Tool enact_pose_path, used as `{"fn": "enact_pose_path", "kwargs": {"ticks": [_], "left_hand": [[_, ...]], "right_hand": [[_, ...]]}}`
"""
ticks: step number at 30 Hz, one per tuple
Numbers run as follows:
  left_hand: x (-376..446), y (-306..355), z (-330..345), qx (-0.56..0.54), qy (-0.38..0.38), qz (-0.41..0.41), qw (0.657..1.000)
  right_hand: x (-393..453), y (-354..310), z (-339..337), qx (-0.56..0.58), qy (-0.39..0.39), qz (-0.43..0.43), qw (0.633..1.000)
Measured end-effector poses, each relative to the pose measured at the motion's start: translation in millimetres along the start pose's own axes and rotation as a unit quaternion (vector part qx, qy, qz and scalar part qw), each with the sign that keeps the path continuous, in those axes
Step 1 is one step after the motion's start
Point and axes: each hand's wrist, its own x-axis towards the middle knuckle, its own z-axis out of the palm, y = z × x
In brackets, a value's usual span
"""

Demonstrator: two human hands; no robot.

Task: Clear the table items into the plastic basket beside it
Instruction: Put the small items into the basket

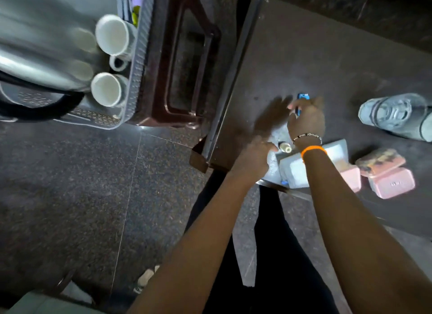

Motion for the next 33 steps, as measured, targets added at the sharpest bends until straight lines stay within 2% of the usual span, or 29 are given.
{"fn": "enact_pose_path", "kwargs": {"ticks": [2, 6, 10, 12, 15, 18, 21, 25, 29, 33], "left_hand": [[6.6, 7.0, 15.9, 0.028, -0.005, 0.022, 0.999], [24.0, 15.9, 38.0, 0.114, -0.015, 0.041, 0.993], [35.8, 21.0, 59.4, 0.259, -0.055, 0.053, 0.963], [40.8, 20.7, 68.6, 0.312, -0.062, 0.055, 0.946], [49.5, 20.3, 79.5, 0.327, -0.057, 0.052, 0.942], [56.7, 15.7, 80.9, 0.286, -0.058, 0.035, 0.956], [62.6, 12.7, 76.8, 0.249, -0.026, 0.047, 0.967], [61.3, 8.4, 65.9, 0.088, 0.092, 0.034, 0.991], [53.2, -2.5, 41.5, -0.027, 0.241, 0.040, 0.969], [36.9, -13.0, -2.6, -0.093, 0.309, 0.017, 0.946]], "right_hand": [[8.5, 11.9, -2.1, -0.009, 0.002, -0.013, 1.000], [21.8, 36.2, -3.0, -0.057, -0.061, -0.055, 0.995], [25.7, 55.7, -4.4, 0.005, -0.142, -0.077, 0.987], [23.6, 62.3, -6.2, 0.022, -0.154, -0.091, 0.984], [20.1, 71.3, -8.0, 0.026, -0.145, -0.087, 0.985], [15.3, 75.1, -6.0, 0.029, -0.126, -0.081, 0.988], [12.8, 77.6, -6.6, 0.051, -0.098, -0.067, 0.992], [11.4, 73.8, -7.5, 0.140, -0.063, -0.038, 0.987], [4.4, 54.9, -7.8, 0.176, -0.041, -0.026, 0.983], [-3.5, 15.1, -9.5, 0.222, -0.057, -0.049, 0.972]]}}
